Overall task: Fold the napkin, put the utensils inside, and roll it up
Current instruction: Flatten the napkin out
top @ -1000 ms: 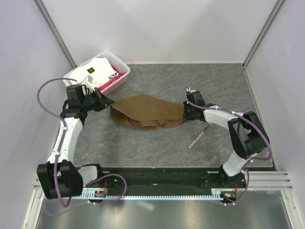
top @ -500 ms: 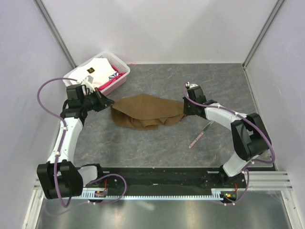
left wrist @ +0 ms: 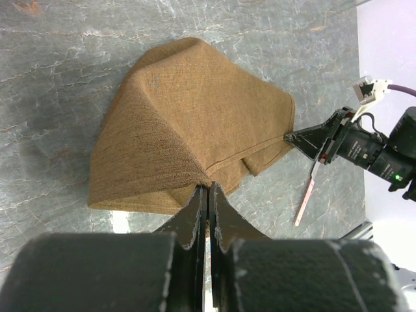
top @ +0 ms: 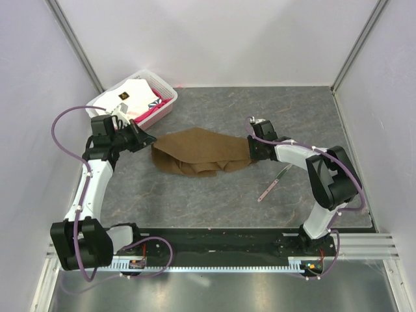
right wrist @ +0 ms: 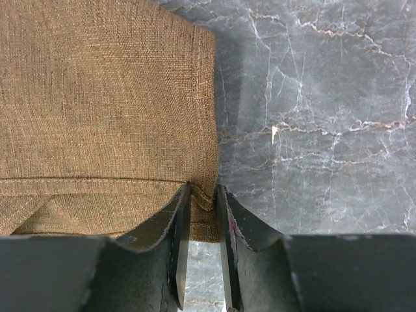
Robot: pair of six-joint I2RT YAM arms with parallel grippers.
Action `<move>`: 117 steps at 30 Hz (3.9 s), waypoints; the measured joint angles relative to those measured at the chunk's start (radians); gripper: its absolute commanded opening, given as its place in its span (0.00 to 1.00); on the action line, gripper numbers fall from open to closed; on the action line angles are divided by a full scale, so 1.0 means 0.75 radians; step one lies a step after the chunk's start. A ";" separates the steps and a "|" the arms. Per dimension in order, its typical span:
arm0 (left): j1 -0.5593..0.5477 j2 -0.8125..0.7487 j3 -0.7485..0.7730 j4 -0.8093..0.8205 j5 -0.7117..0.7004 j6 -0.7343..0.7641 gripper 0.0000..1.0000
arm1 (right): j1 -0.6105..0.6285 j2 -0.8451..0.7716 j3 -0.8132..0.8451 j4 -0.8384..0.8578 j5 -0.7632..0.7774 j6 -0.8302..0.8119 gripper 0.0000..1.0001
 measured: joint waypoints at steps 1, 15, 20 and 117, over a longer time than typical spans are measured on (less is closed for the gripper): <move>0.000 0.001 0.000 0.000 0.001 0.000 0.02 | -0.002 0.006 0.005 0.001 -0.001 -0.002 0.32; 0.000 0.010 0.000 0.000 0.003 0.001 0.02 | -0.006 0.026 0.060 0.004 0.001 -0.086 0.34; 0.000 0.015 0.000 0.000 0.003 0.001 0.02 | -0.006 0.047 0.083 0.013 0.001 -0.126 0.31; -0.039 0.016 0.814 -0.129 0.060 -0.118 0.02 | -0.098 -0.670 0.722 -0.351 0.186 -0.216 0.00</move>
